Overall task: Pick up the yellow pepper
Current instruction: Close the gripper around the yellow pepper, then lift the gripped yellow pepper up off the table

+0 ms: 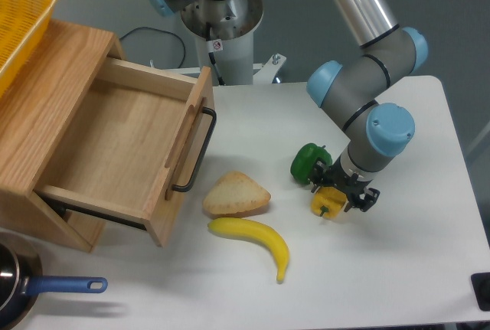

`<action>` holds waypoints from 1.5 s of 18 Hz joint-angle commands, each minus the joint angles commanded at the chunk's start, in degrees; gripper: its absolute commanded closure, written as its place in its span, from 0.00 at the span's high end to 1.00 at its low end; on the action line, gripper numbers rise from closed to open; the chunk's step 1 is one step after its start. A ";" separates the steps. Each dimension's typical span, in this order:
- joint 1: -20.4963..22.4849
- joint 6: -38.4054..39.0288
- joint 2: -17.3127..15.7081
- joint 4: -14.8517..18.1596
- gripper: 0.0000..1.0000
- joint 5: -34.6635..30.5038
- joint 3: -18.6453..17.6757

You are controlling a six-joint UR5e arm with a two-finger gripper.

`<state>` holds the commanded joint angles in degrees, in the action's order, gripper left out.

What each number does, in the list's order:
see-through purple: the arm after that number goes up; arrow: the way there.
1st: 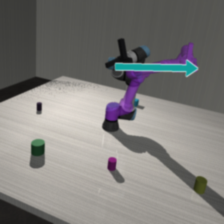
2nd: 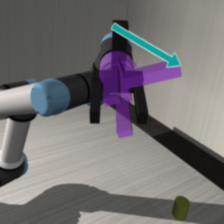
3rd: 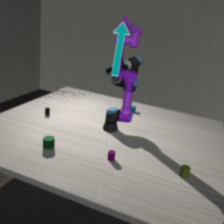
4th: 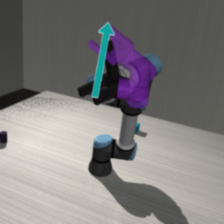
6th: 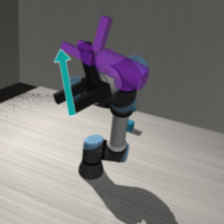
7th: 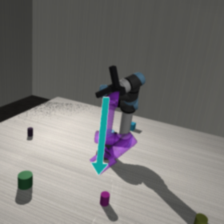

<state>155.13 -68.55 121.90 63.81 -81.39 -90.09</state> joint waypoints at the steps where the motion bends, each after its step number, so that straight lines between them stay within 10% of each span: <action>1: 0.00 0.00 0.00 0.00 0.58 0.00 0.00; 7: 0.09 -0.09 -0.26 -0.44 0.44 -0.35 1.23; 27: -0.26 -12.04 0.09 -0.17 0.43 -15.38 10.02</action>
<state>154.86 -80.60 121.99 63.63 -96.77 -80.07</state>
